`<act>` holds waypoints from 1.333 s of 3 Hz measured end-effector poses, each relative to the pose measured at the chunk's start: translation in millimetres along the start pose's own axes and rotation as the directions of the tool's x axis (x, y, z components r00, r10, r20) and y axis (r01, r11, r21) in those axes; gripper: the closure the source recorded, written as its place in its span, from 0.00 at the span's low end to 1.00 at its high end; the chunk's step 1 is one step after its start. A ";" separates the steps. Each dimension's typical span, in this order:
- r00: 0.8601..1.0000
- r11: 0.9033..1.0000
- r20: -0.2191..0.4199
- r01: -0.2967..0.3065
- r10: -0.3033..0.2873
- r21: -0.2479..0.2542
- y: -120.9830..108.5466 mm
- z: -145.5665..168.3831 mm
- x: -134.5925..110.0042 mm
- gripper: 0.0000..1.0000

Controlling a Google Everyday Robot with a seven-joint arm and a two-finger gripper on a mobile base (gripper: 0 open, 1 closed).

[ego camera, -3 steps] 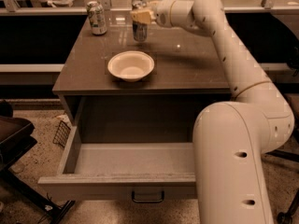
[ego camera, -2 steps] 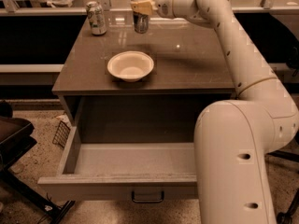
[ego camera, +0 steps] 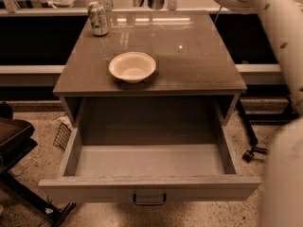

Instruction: Place redbull can into top drawer

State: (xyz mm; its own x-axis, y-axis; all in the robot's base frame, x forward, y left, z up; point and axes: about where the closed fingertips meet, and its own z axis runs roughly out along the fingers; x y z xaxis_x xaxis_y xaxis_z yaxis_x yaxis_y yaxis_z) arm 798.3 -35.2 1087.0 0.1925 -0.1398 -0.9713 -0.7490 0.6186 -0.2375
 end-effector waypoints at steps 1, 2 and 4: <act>0.999 1.000 0.036 0.004 -0.005 0.017 35.3 -47.1 -42.4 1.00; 1.000 0.999 0.013 -0.024 0.024 -0.035 86.4 -75.9 -26.3 1.00; 0.992 0.976 -0.114 -0.080 0.058 -0.203 192.3 -156.3 77.7 1.00</act>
Offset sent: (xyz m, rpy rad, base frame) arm -0.2116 0.0040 -0.1346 -0.0696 0.2097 0.1343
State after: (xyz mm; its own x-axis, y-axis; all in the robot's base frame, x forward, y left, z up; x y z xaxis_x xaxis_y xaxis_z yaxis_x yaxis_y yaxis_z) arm 570.2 -47.9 963.6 0.0753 -0.1913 -0.9786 -0.8749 0.4582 -0.1568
